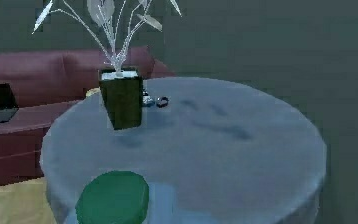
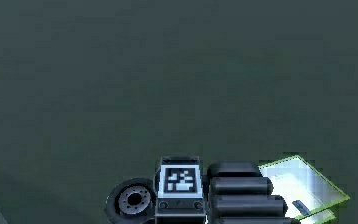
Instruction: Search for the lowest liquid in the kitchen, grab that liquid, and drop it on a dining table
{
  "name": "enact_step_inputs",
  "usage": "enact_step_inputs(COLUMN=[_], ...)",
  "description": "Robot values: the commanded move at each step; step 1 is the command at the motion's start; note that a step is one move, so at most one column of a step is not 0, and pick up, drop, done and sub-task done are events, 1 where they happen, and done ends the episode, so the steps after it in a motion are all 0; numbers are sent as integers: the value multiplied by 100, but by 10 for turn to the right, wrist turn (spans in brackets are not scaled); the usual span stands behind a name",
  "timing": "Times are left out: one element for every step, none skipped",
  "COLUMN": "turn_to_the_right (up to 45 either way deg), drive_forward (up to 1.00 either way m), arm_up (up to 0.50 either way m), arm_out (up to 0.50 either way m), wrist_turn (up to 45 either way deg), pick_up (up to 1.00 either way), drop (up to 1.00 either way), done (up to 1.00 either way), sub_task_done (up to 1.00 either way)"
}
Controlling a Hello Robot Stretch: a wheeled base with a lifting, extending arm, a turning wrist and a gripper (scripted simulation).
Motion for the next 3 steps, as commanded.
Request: enact_step_inputs(turn_to_the_right=[-450,-450,-30], drive_forward=[0,0,0], arm_up=[0,0,0], arm_out=[0,0,0], wrist_turn=[0,0,0], pick_up=[0,0,0], drop=[0,0,0], done=[0,0,0], sub_task_done=[0,0,0])
